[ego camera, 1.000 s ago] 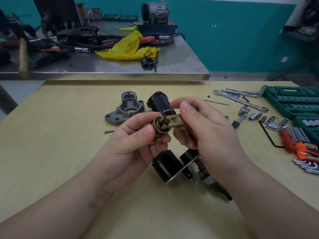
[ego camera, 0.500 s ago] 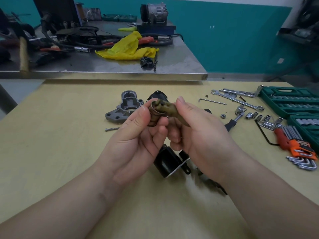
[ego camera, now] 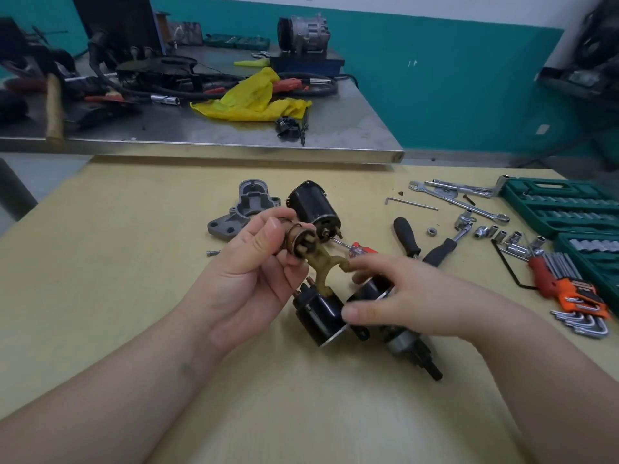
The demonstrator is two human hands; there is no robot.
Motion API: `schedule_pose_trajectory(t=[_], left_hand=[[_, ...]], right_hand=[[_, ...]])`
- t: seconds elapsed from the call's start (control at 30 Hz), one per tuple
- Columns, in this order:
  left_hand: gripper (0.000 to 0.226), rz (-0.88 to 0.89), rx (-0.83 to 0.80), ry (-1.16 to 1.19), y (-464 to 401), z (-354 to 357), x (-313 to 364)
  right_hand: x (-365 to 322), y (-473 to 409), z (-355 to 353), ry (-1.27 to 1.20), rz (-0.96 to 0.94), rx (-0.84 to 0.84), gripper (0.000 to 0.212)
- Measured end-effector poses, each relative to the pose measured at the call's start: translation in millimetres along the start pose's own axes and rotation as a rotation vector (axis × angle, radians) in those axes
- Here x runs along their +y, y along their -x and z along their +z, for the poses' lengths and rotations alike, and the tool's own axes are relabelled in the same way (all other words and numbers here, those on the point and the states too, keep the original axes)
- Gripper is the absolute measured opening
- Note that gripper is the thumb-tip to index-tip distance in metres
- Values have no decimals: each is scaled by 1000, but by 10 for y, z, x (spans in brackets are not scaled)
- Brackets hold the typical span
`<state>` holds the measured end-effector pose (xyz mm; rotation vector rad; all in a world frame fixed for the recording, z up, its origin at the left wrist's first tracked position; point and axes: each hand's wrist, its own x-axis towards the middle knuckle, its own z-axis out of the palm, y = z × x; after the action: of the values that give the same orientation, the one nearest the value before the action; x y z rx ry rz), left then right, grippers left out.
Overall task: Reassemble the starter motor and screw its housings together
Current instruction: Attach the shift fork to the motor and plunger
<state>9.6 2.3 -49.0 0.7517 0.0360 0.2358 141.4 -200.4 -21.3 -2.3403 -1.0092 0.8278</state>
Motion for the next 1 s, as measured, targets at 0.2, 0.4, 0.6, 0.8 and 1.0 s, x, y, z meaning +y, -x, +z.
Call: schedule_pose_trajectory(t=[0.2,0.4,0.6,0.8,1.0], left_hand=[[54,-2,-38,-39,-2,-19,-24],[50,-16,-52,-52,-27,-71,0],[40,-14,-91,-37,-35,-119,-6],[24,-10,-35,-130,-42,-149,-39],[21,-27,17,-39,-74,-178,-111]], right_hand=[[140,-95,101,-87,-15,66,75],[257,-93,187,-288,-55,268,71],[236,-92,228,-610,-201,578,46],[167,-176,333,-961,-117,697,52],[76,-218,431,-1231,-49,555,58]])
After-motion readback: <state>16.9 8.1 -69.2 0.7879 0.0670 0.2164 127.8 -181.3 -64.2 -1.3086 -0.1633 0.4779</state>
